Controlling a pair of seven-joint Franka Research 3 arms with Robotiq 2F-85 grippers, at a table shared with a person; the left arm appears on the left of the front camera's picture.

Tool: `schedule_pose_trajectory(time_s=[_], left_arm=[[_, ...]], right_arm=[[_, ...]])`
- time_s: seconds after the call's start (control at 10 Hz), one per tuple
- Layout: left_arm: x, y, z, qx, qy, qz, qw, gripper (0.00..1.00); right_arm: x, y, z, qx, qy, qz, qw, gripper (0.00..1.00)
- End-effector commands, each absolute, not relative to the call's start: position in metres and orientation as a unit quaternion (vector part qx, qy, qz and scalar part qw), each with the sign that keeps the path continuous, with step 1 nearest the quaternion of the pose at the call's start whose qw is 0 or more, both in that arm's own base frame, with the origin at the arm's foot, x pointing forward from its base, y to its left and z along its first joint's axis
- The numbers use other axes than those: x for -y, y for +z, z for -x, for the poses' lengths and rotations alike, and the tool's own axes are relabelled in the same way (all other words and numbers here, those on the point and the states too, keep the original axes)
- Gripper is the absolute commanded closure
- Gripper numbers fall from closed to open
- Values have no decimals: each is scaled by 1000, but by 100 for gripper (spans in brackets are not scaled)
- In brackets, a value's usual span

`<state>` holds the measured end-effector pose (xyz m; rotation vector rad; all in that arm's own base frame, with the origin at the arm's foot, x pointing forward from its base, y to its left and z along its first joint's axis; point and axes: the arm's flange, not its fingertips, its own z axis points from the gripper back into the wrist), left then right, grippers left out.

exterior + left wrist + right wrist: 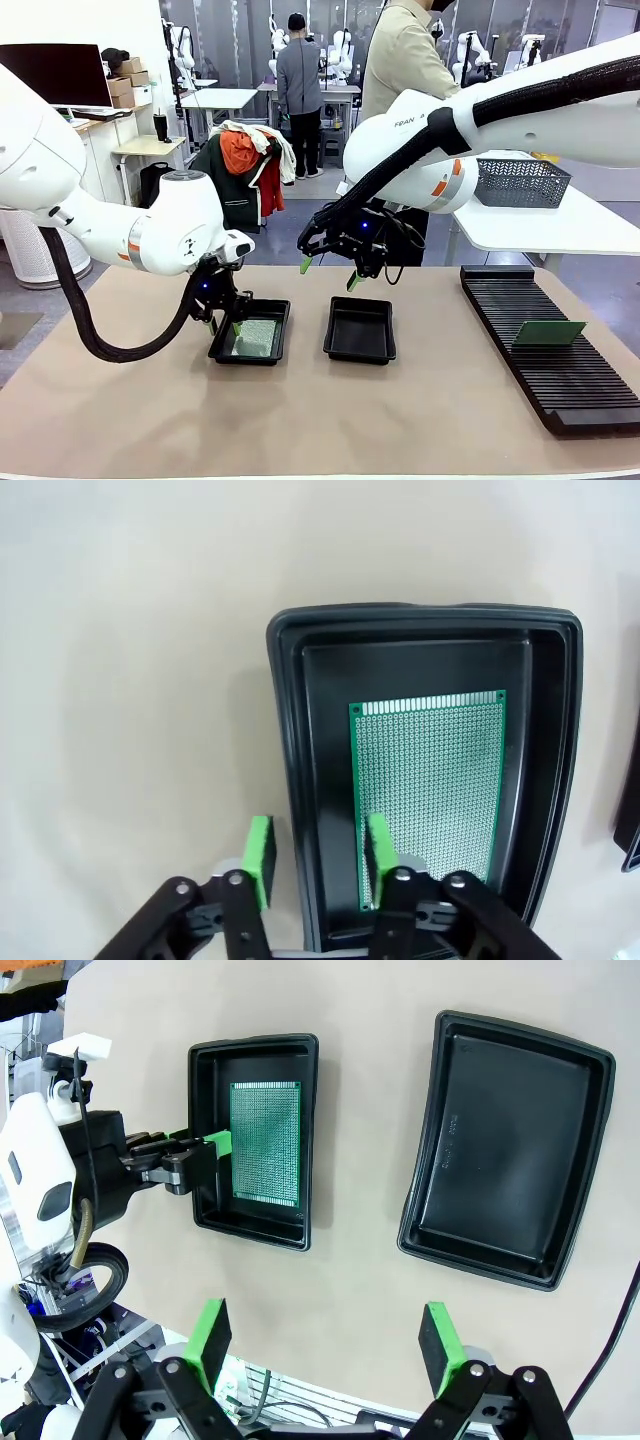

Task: Inspect and transfer BCBs to ESD trays.
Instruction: Pick up the ESD tray and place it on the left side of the table.

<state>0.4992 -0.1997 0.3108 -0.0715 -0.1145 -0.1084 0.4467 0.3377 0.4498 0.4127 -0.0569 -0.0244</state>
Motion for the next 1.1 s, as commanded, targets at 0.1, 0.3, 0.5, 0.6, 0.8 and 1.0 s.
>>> schedule_pose_trajectory(time_s=[0.1, 0.3, 0.5, 0.6, 0.8, 1.0], left_arm=[[200, 306, -504, 73, -56, 36, 995, 68], [200, 304, -505, 74, -55, 36, 995, 84], [198, 303, -505, 74, -52, 38, 995, 99], [197, 305, -505, 76, -49, 40, 995, 100], [191, 308, -504, 77, -44, 46, 995, 100], [174, 313, -503, 79, -33, 65, 994, 100]], right_arm=[[-340, 450, -448, 31, -19, -198, 980, 0], [-340, 450, -448, 31, -19, -198, 980, 0], [-340, 450, -448, 31, -19, -198, 980, 0], [-340, 450, -448, 31, -19, -198, 980, 0], [-340, 450, -448, 31, -19, -198, 980, 0], [-340, 450, -448, 31, -19, -198, 980, 0]])
